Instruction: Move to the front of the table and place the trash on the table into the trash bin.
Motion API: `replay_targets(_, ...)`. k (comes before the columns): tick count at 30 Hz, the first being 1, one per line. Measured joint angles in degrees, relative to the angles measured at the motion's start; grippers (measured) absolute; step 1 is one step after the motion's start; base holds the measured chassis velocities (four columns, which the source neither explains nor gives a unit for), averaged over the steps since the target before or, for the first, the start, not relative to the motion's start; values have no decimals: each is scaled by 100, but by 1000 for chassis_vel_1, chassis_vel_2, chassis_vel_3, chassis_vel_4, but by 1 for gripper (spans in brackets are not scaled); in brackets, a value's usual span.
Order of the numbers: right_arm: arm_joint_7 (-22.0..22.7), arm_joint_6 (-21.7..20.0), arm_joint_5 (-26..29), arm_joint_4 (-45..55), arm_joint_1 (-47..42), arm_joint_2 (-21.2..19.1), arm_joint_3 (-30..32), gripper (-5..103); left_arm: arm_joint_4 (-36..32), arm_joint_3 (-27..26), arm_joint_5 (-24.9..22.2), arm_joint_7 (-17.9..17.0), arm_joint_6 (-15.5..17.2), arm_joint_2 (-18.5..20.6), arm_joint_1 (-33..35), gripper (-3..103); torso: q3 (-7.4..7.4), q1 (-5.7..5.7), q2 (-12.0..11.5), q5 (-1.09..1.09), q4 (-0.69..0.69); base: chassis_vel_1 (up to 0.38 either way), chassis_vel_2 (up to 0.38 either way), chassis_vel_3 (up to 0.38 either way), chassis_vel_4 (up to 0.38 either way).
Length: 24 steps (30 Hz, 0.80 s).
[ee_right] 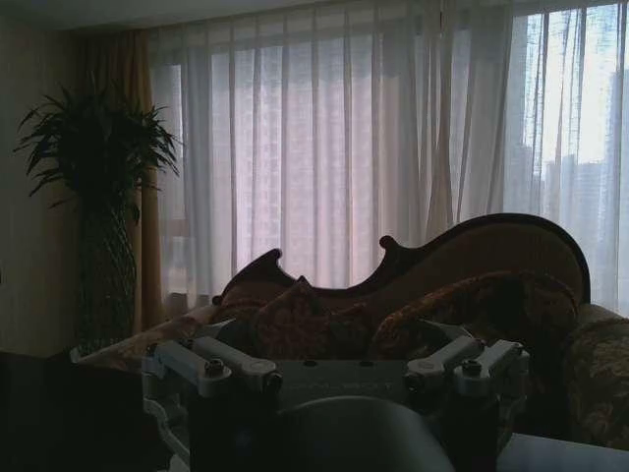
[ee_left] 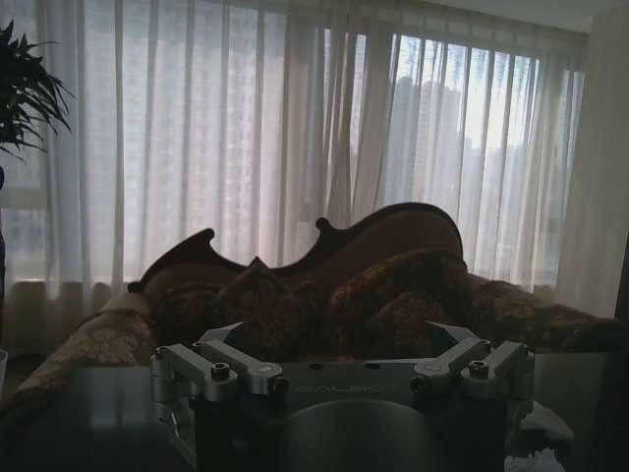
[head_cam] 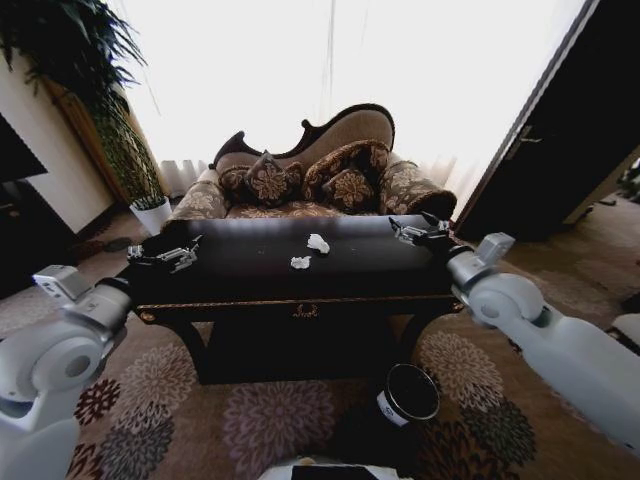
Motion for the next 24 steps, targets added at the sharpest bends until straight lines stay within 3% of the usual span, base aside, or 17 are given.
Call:
replay_targets(2,-156,-84,-3,-170,453,98,-454,100,-8,0,27,5,0,-24,28,100,0,0,0,-2,0,0,0,0,0)
replay_targets(4,-175,-98,-3,-188,502,109,-506,100,-8,0,31,6,0,-27,33,100,0,0,0,0,0,0,0,0,0)
replay_targets(7,-450,-561,9,-538,1541,377,-1482,100,-12,-19,71,17,0,-59,64,100,-1,0,0,-1,-1,0,0,0,0)
replay_targets(9,-468,-624,8,-592,1698,433,-1633,100,-14,-19,71,21,0,-69,64,100,-1,0,0,-1,-1,0,0,0,0)
replay_targets(13,-481,-1089,-91,-1055,2564,936,-2511,100,-7,-13,125,26,1,-162,90,100,0,0,0,-1,0,0,0,0,0)
replay_targets(15,-481,-1138,-112,-1136,2650,1010,-2617,100,-3,-10,133,27,1,-170,91,100,0,0,0,2,0,0,0,0,0)
replay_targets(18,-525,-1534,-140,-1614,3126,1451,-3141,100,5,-40,167,34,1,-231,141,100,0,-1,0,0,0,0,0,0,0)
replay_targets(24,-705,-1784,-311,-2119,3518,1804,-3641,100,16,-40,188,39,1,-266,126,100,0,0,0,-1,1,0,0,0,0)
